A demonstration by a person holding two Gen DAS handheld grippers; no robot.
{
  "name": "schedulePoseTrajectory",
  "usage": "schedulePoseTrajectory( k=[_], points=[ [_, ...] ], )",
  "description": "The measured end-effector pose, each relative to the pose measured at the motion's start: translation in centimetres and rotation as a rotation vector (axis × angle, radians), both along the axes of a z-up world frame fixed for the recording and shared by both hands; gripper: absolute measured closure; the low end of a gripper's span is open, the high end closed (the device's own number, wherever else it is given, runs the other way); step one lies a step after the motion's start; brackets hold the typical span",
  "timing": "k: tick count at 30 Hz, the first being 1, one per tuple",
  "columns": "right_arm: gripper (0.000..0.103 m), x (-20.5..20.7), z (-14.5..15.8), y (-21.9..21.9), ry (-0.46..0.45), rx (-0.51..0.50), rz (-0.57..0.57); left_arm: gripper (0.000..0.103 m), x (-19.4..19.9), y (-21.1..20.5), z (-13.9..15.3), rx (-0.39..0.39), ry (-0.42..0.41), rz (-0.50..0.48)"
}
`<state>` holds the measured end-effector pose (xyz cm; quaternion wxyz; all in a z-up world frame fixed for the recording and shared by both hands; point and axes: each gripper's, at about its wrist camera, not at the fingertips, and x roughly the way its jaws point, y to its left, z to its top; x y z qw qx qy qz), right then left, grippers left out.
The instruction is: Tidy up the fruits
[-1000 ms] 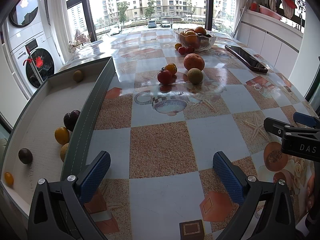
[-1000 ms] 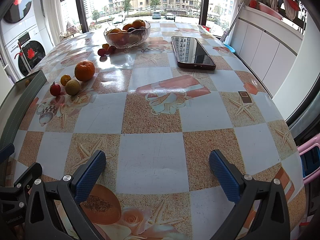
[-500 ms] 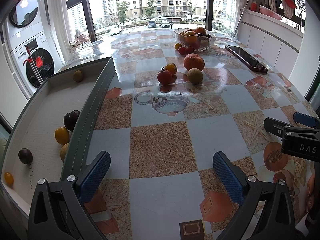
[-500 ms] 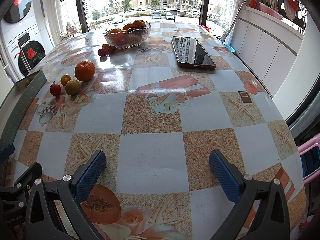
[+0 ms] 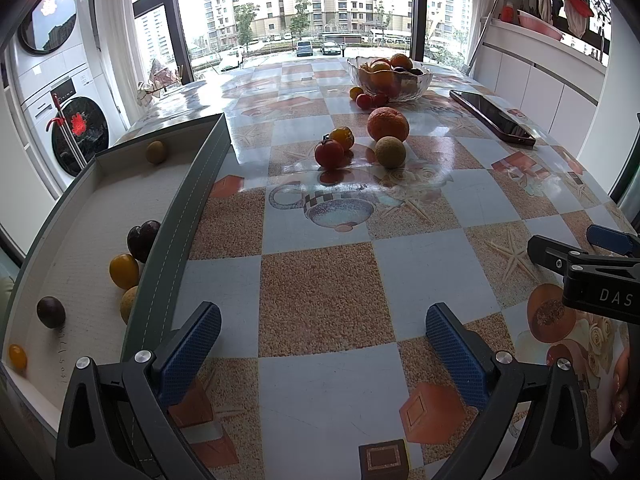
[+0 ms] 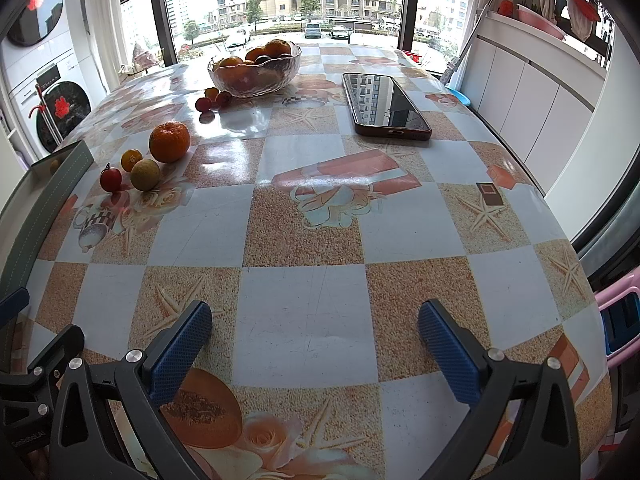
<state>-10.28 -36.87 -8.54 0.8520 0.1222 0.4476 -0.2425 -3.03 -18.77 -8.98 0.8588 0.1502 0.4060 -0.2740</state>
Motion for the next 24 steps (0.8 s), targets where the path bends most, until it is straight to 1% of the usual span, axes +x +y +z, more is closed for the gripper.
schedulePoseTrajectory(
  k=[15,24],
  points=[
    [0.000,0.0,0.0,0.0,0.000,0.000,0.000,0.000,0.1,0.0,0.0,0.001,0.005,-0.004],
    [0.000,0.0,0.0,0.0,-0.001,0.000,0.000,0.000,1.8,-1.0,0.3,0.026,0.042,-0.030]
  ],
)
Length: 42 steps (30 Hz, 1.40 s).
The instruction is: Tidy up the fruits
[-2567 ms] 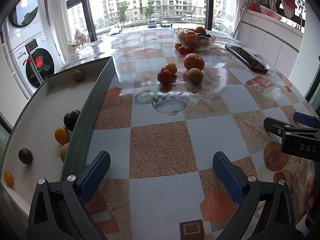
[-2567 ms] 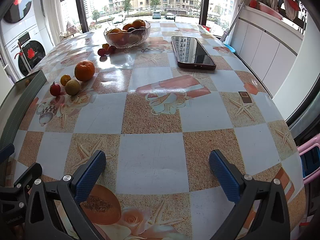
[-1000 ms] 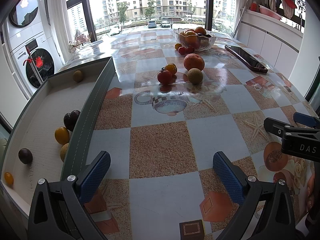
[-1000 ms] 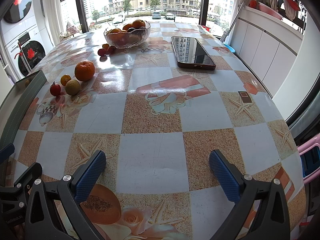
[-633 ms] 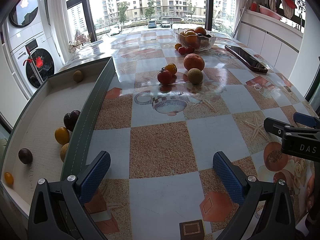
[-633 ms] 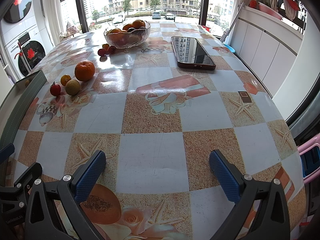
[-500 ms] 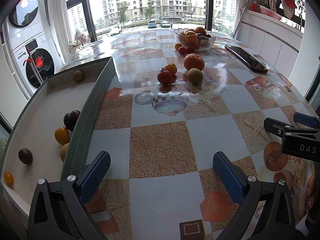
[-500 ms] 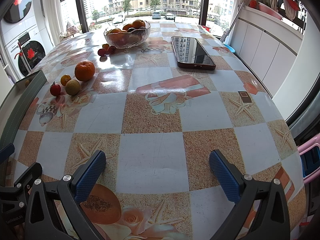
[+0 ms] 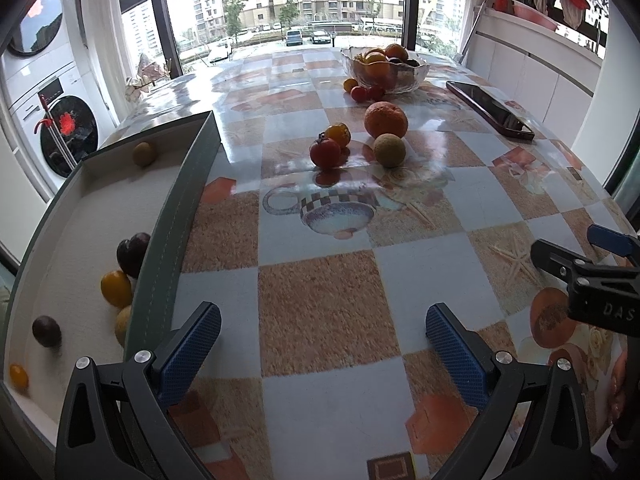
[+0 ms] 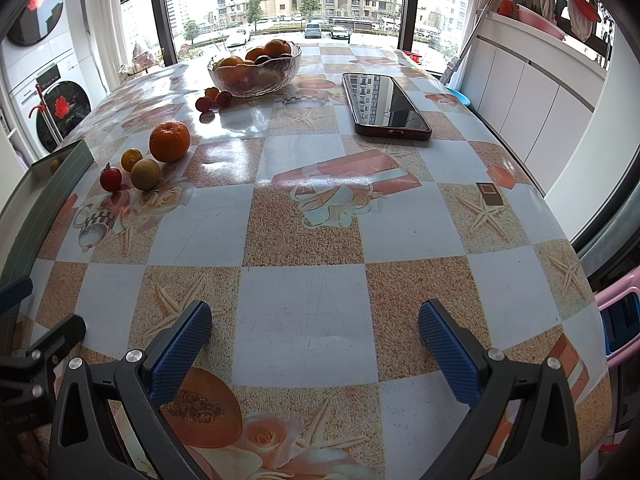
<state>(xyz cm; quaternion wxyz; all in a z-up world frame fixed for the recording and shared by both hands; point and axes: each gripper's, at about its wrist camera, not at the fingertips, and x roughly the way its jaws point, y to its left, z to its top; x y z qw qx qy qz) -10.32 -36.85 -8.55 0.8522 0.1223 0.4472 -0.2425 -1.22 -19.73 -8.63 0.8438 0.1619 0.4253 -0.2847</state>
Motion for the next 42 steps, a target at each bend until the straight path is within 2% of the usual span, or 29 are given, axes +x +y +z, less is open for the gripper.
schedulePoseTrajectory(
  k=[12,17,20,26,31,35,38,40,41,42],
  points=[
    [0.000,0.2,0.1,0.0,0.006,0.000,0.003,0.000,2.2,-0.3,-0.1,0.018,-0.025,0.026],
    [0.000,1.5,0.4,-0.8,0.074,0.057,0.014,0.000,2.2,-0.3,-0.2,0.016,-0.028,0.027],
    [0.000,2.9,1.3,-1.1,0.024,0.138,0.044,0.000,2.2,-0.3,-0.2,0.015,-0.029,0.029],
    [0.001,8.4,3.6,-0.5,-0.056,0.172,0.108,0.000,2.0,-0.1,-0.2,0.013,-0.032,0.030],
    [0.003,13.3,3.5,-1.0,-0.086,0.238,0.132,0.000,1.9,0.0,-0.2,0.011,-0.037,0.030],
    [0.027,16.2,2.2,-1.1,-0.060,0.285,0.164,0.000,1.9,0.0,-0.2,0.011,-0.036,0.031],
    [0.035,17.1,1.5,-1.2,-0.063,0.317,0.173,0.000,1.9,0.0,-0.2,0.013,-0.033,0.031],
    [0.056,17.1,1.3,-1.2,-0.073,0.349,0.202,0.000,2.1,-0.1,-0.1,0.019,-0.020,0.028],
    [0.061,17.1,1.1,-1.1,-0.073,0.367,0.214,0.000,2.3,-0.3,0.0,0.023,-0.006,0.026],
    [0.060,16.8,1.1,-1.2,-0.082,0.376,0.215,0.000,2.8,-0.7,0.1,0.029,0.018,0.022]
  ],
)
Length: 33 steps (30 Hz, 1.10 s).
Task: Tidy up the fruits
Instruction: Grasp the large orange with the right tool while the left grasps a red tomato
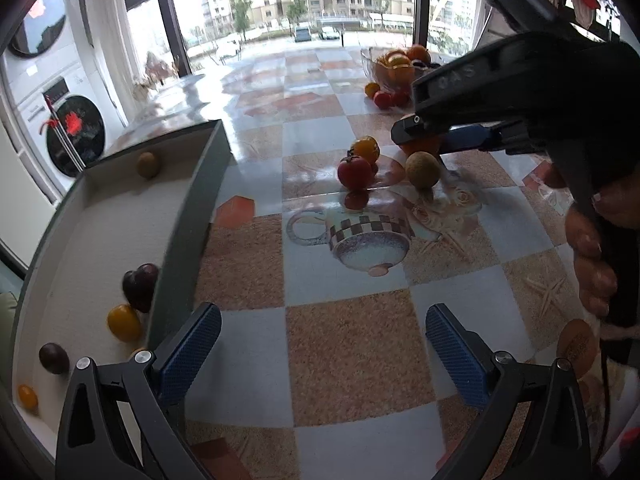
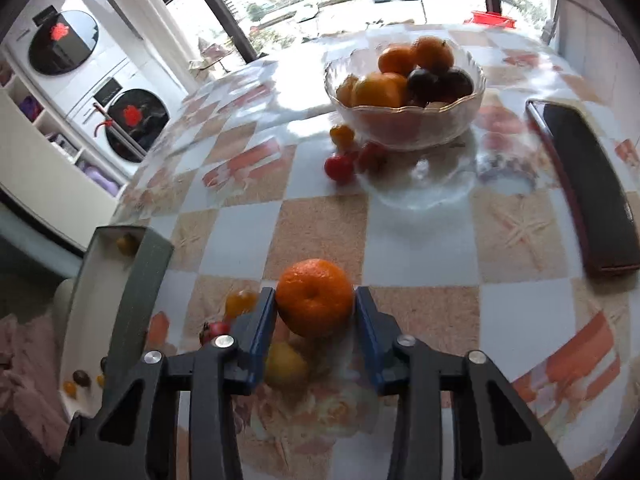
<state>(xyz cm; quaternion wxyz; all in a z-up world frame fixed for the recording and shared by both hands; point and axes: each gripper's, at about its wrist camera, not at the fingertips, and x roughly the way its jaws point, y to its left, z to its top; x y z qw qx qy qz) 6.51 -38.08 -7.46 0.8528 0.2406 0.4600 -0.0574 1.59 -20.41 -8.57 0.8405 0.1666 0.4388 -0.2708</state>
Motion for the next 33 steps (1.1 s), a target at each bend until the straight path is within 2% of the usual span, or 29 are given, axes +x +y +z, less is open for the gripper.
schedulePoseTrajectory(
  k=[2,5,10,11,12,14,17,18,19,20,21,22,24,25,29,33],
  points=[
    [0.060,-0.9,0.0,-0.6,-0.009,0.016,-0.021,0.004,0.6,-0.6,0.3,0.002,0.007,-0.003],
    [0.061,-2.7,0.3,-1.8,-0.034,0.051,-0.057,0.005,1.6,-1.7,1.2,-0.004,-0.015,-0.008],
    [0.061,-6.3,1.0,-2.9,-0.057,0.043,-0.088,0.005,4.2,-3.8,1.8,-0.025,-0.009,0.023],
    [0.061,-7.2,1.1,-3.1,-0.059,0.046,-0.097,0.008,4.8,-4.1,1.6,-0.027,-0.003,0.029],
    [0.061,-7.9,1.1,-3.3,-0.060,0.047,-0.102,0.017,5.4,-4.6,1.4,-0.020,0.002,0.036],
    [0.061,-9.2,1.2,-3.8,-0.058,0.050,-0.112,0.023,6.3,-5.1,0.6,0.004,0.031,0.044],
    [0.061,-10.8,1.1,-3.9,-0.058,0.054,-0.123,0.025,7.0,-5.4,0.2,-0.001,0.061,0.069],
    [0.061,-11.2,1.0,-3.9,-0.058,0.057,-0.125,0.032,7.3,-5.4,0.2,-0.020,0.073,0.075],
    [0.061,-11.5,1.0,-3.9,-0.056,0.060,-0.126,0.033,7.3,-5.6,0.2,-0.023,0.073,0.077],
    [0.061,-11.9,0.9,-3.9,-0.054,0.061,-0.127,0.038,7.4,-5.7,0.2,-0.020,0.069,0.077],
    [0.061,-12.1,0.8,-3.9,-0.051,0.062,-0.127,0.049,7.4,-5.9,0.3,-0.024,0.069,0.071],
    [0.061,-12.3,0.8,-3.8,-0.048,0.060,-0.127,0.054,7.3,-6.0,0.4,-0.027,0.066,0.065],
    [0.061,-12.5,0.9,-3.4,-0.044,0.051,-0.123,0.075,7.1,-6.1,0.5,-0.039,0.071,0.046],
    [0.061,-12.6,0.9,-3.3,-0.042,0.047,-0.120,0.079,6.9,-6.0,0.5,-0.042,0.073,0.039],
    [0.061,-13.2,0.9,-2.5,-0.030,0.041,-0.113,0.079,6.0,-4.8,1.0,-0.064,0.112,0.024],
    [0.061,-13.7,0.7,-1.4,-0.012,0.036,-0.109,0.079,4.1,-2.3,3.0,-0.103,0.085,0.024]
  ],
)
